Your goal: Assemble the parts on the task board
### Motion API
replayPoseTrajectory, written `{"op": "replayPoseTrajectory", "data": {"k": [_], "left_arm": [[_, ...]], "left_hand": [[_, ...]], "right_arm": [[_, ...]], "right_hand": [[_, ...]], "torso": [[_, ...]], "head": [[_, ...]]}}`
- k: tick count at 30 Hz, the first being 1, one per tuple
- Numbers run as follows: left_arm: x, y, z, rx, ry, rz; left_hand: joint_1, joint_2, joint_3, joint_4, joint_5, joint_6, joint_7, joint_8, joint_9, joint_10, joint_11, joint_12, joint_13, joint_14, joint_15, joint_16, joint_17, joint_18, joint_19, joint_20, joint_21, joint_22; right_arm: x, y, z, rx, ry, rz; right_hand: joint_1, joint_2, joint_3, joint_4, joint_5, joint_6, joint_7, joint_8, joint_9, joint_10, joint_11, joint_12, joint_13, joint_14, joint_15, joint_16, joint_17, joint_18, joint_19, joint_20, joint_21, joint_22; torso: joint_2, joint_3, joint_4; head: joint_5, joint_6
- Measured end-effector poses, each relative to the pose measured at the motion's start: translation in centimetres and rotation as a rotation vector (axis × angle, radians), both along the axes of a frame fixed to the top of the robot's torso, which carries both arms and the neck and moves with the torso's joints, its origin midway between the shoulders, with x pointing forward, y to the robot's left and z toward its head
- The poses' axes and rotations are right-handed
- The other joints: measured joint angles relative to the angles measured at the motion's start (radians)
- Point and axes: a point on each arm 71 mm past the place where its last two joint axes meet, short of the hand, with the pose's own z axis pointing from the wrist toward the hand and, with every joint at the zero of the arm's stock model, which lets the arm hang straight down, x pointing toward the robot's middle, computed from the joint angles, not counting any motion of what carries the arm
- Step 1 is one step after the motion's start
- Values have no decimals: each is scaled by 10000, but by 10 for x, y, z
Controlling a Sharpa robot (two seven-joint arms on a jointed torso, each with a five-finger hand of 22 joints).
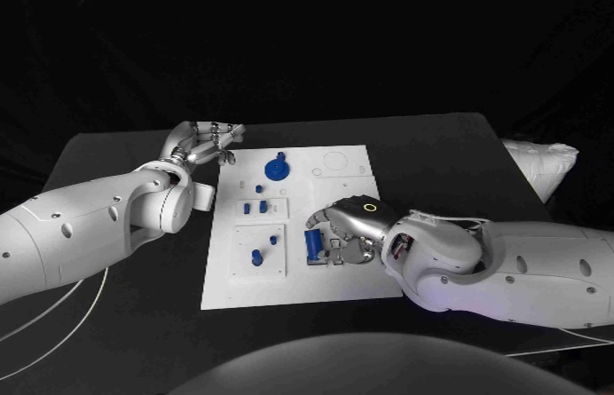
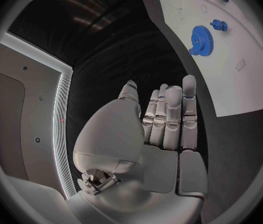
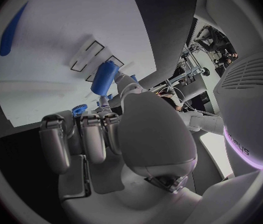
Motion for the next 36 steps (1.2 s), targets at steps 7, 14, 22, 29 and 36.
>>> {"op": "replayPoseTrajectory", "data": {"k": [7, 14, 22, 29, 36], "left_arm": [[0, 0, 0, 0, 3, -1], [0, 1, 0, 3, 8, 5], [0, 0, 0, -3, 13, -15], [0, 0, 0, -2, 19, -19], [0, -1, 0, -2, 29, -24]], "left_hand": [[0, 0, 0, 0, 0, 0, 0, 0, 0, 0, 0, 0, 0, 0, 0, 0, 1, 0, 0, 0, 0, 0], [0, 0, 0, 0, 0, 0, 0, 0, -1, 0, 0, 0, 0, 0, 0, 0, 1, -1, 0, 0, 0, 0], [0, 0, 0, 0, 0, 0, 0, 0, -2, 0, 0, 0, 0, 0, 0, 0, 1, -1, 0, 0, 0, 0], [0, 0, 0, 0, 0, 0, 0, 0, -2, 0, 0, 0, 0, 0, 0, 0, 1, 0, 0, 0, 0, 0], [0, 0, 0, 0, 0, 0, 0, 0, -3, 0, 0, 0, 0, 0, 0, 0, 2, -1, 0, 0, 0, 0]], "right_arm": [[-1, -1, 2, 256, -96, 46], [-2, 0, 3, 474, -61, 107], [0, -1, 0, 500, 224, 45], [0, 0, -2, 443, 511, 54], [2, -2, -5, 301, 700, 4]], "right_hand": [[-69, 69, 1, -165, 57, 43, -44, 605, 434, 2, -71, 0, -1, 6, -64, 0, 0, 0, -11, -60, 0, -1], [-160, 160, -27, -301, 94, 43, -43, 1188, 907, 1, -71, 0, -1, 6, -64, 0, -1, 1, 0, -71, 0, -1], [-269, 265, -40, -342, 94, -29, -49, 1627, 1296, 2, -71, 0, -1, 6, -64, 0, -3, 0, 0, -70, 0, -2], [-340, 258, -40, -342, 94, -29, -48, 1736, 1419, 1, -70, 0, -2, 5, -64, 0, -3, 0, 0, -70, 0, -2], [-415, 254, -41, -342, 94, -282, 21, 1736, 1484, 2, -70, 0, -2, 5, -63, 0, -4, 0, 0, -69, 0, -3]], "torso": [[0, 5, -1], [1, 0, 0], [0, -5, 5], [-1, -5, 5], [-2, -5, 5]], "head": [[19, 0], [5, 0], [-10, 0], [-10, 0], [-19, 0]]}}
